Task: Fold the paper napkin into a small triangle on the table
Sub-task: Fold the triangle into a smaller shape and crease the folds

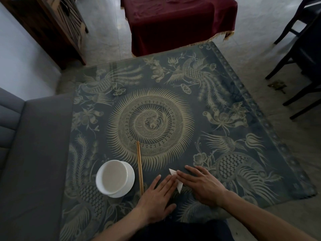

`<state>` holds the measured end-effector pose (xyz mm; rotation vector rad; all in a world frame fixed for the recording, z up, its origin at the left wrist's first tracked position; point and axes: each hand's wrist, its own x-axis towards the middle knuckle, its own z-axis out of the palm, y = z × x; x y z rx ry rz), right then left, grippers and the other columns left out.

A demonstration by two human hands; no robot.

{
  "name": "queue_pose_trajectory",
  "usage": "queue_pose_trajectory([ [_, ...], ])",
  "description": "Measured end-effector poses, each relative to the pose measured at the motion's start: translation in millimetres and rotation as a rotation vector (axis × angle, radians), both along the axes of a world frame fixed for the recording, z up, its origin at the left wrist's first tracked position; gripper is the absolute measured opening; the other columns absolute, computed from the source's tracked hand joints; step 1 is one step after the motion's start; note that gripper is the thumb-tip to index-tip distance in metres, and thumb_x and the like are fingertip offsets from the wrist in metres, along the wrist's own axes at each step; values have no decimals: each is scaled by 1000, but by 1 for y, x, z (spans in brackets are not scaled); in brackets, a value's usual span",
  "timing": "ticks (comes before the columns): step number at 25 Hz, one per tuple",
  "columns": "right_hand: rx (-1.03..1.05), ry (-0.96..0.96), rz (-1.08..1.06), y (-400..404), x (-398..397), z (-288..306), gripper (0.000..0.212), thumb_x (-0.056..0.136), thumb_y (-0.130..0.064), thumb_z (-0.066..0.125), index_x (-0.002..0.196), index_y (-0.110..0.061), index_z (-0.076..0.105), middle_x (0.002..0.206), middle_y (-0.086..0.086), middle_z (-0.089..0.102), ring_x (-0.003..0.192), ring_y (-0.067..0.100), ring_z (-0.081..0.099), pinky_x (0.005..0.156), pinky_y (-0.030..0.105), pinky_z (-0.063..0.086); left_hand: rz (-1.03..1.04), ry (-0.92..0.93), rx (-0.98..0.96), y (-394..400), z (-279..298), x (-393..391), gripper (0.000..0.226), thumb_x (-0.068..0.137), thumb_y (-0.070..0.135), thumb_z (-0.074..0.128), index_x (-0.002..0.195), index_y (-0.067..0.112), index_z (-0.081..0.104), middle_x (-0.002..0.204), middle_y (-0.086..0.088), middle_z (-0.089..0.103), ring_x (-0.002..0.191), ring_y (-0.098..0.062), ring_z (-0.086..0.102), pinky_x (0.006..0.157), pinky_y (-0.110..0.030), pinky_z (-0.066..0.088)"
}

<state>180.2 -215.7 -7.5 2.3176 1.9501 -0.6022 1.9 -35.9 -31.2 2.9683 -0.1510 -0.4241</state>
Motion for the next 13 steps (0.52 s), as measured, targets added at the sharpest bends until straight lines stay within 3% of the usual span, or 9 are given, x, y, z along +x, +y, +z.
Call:
queue_pose_trajectory([
  [5, 5, 41, -1, 0, 2, 3, 69, 88, -28, 47, 153, -29, 23, 159, -13, 20, 146, 24, 20, 113, 47, 27, -182, -44, -13, 6, -3, -10, 73, 89, 53, 46, 150, 14, 33, 157, -12, 30, 145, -27, 25, 113, -52, 19],
  [8, 5, 50, 2, 0, 5, 3, 70, 89, -28, 44, 154, -30, 18, 160, -14, 16, 147, 23, 16, 115, 45, 23, -242, -112, -41, 7, -2, -9, 68, 85, 50, 51, 143, 16, 45, 149, -7, 46, 137, -27, 41, 113, -52, 30],
  [11, -9, 63, -16, 0, 2, 1, 74, 90, -27, 41, 155, -31, 6, 162, -14, 5, 148, 20, 3, 118, 44, 13, -273, -224, -88, 7, 1, 3, 55, 88, 42, 53, 136, 15, 51, 138, -8, 54, 133, -27, 44, 113, -49, 31],
  [13, 4, 82, -63, 2, 0, 3, 80, 87, -23, 45, 155, -28, 4, 162, -11, 6, 148, 19, 6, 117, 42, 15, -253, -264, -91, 4, 2, 17, 53, 90, 40, 53, 135, 12, 53, 138, -10, 55, 132, -26, 45, 112, -46, 33],
])
